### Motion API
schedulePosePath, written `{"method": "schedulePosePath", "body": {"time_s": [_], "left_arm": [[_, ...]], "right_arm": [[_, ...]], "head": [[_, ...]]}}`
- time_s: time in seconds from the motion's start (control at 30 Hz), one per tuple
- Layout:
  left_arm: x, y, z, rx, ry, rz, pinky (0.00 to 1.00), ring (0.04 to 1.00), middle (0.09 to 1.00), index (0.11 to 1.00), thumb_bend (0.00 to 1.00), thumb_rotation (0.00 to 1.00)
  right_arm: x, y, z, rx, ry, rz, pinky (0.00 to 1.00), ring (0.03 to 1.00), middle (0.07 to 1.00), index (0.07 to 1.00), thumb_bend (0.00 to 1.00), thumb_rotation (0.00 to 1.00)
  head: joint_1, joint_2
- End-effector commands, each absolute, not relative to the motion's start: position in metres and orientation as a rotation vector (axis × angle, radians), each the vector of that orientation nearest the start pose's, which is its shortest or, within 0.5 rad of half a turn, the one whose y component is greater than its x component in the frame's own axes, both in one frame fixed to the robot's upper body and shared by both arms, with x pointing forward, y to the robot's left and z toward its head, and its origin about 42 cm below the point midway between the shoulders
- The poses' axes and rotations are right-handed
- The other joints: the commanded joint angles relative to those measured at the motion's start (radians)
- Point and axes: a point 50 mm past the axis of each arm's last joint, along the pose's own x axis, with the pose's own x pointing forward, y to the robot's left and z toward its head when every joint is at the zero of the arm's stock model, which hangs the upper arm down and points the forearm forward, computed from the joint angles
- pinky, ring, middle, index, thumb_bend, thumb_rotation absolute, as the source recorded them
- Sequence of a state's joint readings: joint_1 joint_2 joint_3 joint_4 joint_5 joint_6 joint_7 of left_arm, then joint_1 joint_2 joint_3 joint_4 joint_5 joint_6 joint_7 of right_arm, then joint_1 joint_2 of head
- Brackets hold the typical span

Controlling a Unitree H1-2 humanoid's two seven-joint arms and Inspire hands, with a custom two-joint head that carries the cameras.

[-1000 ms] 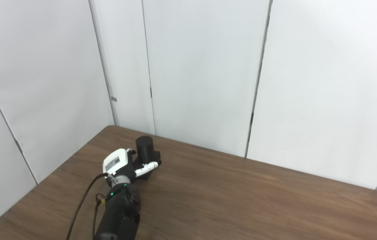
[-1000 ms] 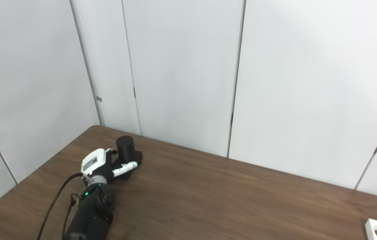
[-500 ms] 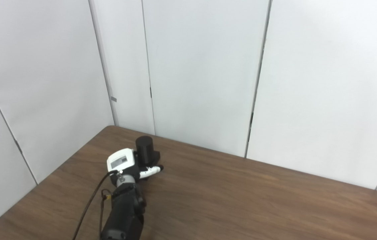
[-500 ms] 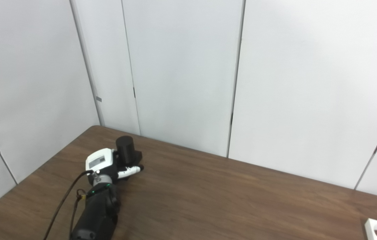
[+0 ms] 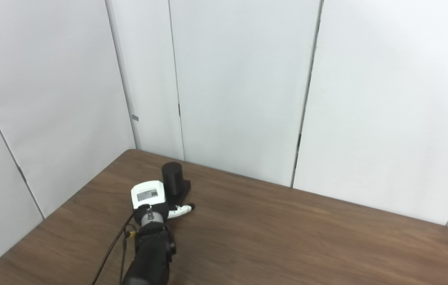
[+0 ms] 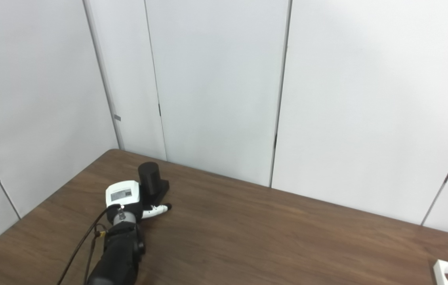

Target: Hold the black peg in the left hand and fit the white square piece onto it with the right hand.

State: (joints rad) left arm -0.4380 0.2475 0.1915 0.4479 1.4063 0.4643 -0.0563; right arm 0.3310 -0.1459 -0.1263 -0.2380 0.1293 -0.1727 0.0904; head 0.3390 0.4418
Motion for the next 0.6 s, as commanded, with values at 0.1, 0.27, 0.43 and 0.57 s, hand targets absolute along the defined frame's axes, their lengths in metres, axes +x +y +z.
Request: {"method": "schedulePosePath", "body": {"time_s": [0.1,0.27,0.43,0.57], "left_arm": [[0.412,0.363,0.155,1.447,0.44,0.514,0.8,0.84,0.757,0.548,0.61,0.24],[0.408,0.365,0.151,1.44,0.418,0.501,0.8,0.795,0.709,0.486,0.52,0.07],[0.406,0.365,0.148,1.433,0.396,0.501,0.79,0.792,0.702,0.484,0.52,0.06],[0.404,0.365,0.148,1.421,0.383,0.502,0.8,0.801,0.714,0.483,0.51,0.06]], "right_arm": [[0.166,-0.289,0.1,-0.044,-0.083,-0.071,0.84,0.893,0.888,0.905,0.73,0.94],[0.166,-0.289,0.101,-0.052,-0.077,-0.079,0.84,0.89,0.885,0.904,0.74,0.95],[0.165,-0.289,0.102,-0.052,-0.074,-0.082,0.82,0.888,0.885,0.901,0.74,0.93],[0.165,-0.288,0.102,-0.056,-0.073,-0.079,0.84,0.897,0.898,0.902,0.73,0.94]], "head": [[-0.004,0.006],[-0.005,0.009],[-0.008,0.012],[-0.019,0.019]]}}
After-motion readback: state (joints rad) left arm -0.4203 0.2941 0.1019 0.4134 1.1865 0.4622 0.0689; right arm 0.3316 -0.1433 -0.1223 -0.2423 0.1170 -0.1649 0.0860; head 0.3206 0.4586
